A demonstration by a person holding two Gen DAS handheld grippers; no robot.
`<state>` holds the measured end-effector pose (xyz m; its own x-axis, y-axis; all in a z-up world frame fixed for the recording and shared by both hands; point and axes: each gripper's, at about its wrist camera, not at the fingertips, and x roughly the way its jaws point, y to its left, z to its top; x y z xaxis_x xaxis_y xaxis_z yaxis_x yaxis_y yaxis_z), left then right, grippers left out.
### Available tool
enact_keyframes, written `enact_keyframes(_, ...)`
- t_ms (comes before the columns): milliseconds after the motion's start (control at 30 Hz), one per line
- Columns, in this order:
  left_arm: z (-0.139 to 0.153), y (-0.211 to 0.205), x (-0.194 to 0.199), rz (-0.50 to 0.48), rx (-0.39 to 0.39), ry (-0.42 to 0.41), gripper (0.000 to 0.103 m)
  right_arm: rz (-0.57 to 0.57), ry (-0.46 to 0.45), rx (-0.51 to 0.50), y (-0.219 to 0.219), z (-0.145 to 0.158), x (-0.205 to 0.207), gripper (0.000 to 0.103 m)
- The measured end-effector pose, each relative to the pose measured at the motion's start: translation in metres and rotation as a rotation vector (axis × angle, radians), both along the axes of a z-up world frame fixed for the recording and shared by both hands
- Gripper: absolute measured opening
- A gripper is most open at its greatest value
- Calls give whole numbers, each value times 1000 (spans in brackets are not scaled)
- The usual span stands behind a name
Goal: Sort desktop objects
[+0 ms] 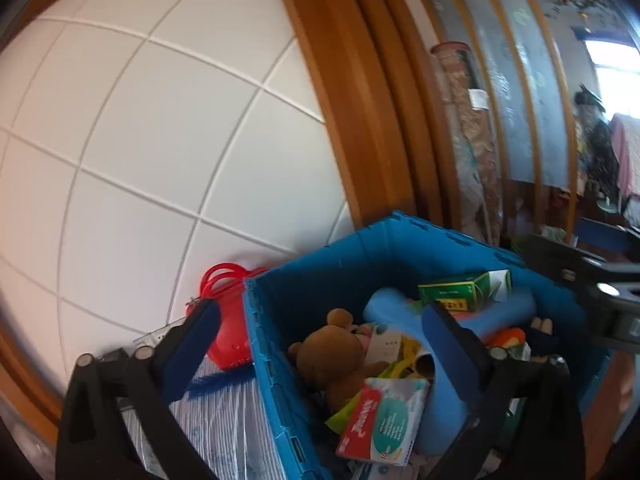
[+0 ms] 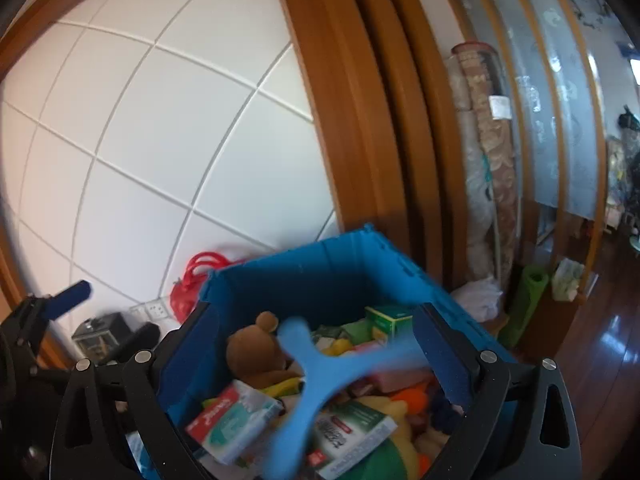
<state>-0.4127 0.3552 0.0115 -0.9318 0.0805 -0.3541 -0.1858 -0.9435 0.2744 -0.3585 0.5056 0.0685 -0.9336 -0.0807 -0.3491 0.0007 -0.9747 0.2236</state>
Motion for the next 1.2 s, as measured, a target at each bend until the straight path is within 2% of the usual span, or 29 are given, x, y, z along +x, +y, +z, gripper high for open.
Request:
enact_keyframes(100,-2,-5,8,2,9,-3,102,-16,26,-13,3,-3,15,99)
enact_keyframes(233,-5,-17,19,19,41,24,102,-54,71,30,-6,-2,39,102)
enact_keyframes(400,-13,-40,43,114,39,62,102,-93,115,81,-16,-4,69,103)
enact_keyframes(533,-25,-70,72,212,69,64,102,-98,126,78,-23,-9,85,103)
enact_keyframes(667,-34,-104,105,241,131,43,102,-73,102,47,-38,-17,104,103)
enact_keyframes(800,-40,-122,137,289,98,86,102,-68,97,77,-61,-23,132,103)
enact_keyframes(867,-41,-128,152,287,83,99,102,-72,86,84,-74,-23,147,103)
enact_keyframes(1067,-28,-140,204,174,78,129,102,-118,95,110,-108,-9,201,103)
enact_keyframes(1200,-25,-141,230,105,144,99,102,-169,120,136,-121,1,248,103)
